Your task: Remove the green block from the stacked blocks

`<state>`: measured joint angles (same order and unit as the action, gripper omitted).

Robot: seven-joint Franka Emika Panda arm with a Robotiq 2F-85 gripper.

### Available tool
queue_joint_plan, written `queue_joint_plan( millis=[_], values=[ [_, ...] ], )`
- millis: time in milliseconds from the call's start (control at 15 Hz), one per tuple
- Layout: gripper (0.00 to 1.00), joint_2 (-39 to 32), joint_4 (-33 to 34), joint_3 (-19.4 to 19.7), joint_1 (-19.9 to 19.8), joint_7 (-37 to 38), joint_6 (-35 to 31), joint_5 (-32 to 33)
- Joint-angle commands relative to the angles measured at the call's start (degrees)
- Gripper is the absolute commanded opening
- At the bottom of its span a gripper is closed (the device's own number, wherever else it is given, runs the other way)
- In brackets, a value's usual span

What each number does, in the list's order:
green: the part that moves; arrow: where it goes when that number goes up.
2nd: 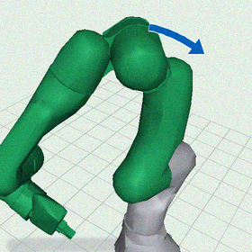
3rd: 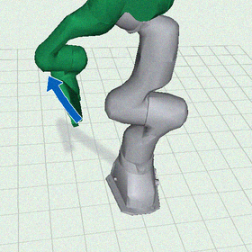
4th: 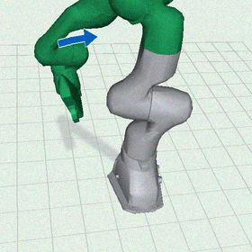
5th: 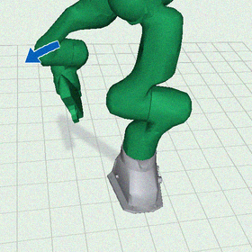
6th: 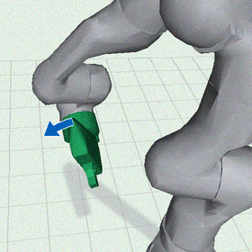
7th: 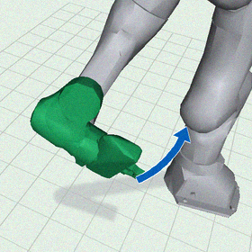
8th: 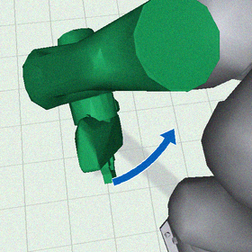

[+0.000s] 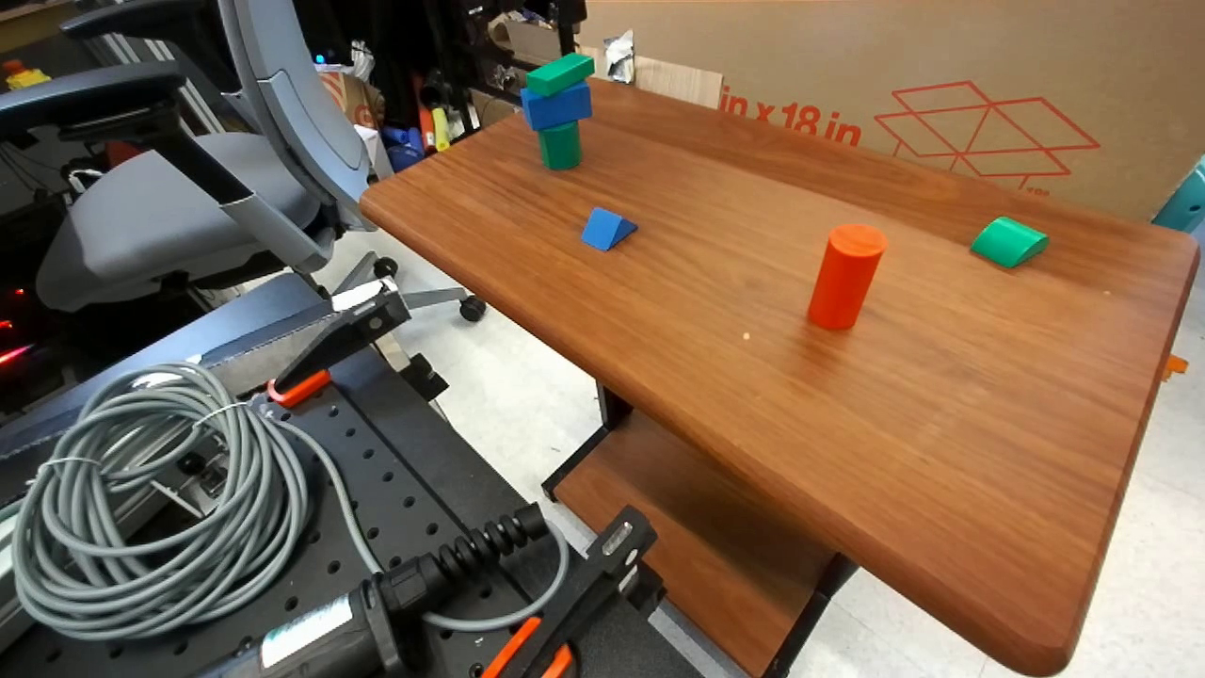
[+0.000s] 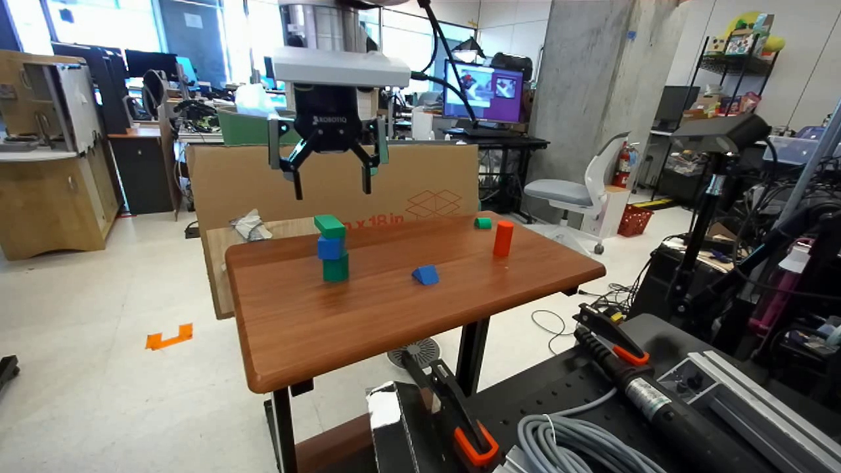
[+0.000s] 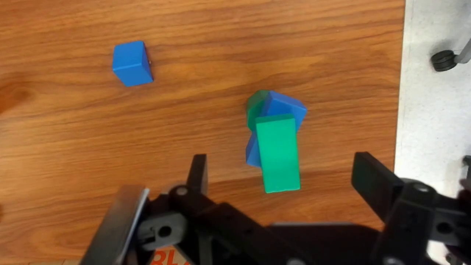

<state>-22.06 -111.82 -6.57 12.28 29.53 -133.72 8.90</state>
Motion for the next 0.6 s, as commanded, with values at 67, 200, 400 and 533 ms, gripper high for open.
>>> queue_joint_plan(
  millis=[67, 200, 400, 533],
  values=[
    [1.0, -4.2, 5.4, 2.5, 2.7, -0.7, 3.1, 0.9],
    [1.0, -5.3, 6.4, 3.1, 3.1, -0.9, 3.7, 1.0],
    [1.0, -6.6, 7.7, 3.8, 3.6, -1.0, 4.9, 1.3],
    [1.0, -7.5, 8.4, 4.1, 3.9, -1.0, 5.5, 1.5]
  ],
)
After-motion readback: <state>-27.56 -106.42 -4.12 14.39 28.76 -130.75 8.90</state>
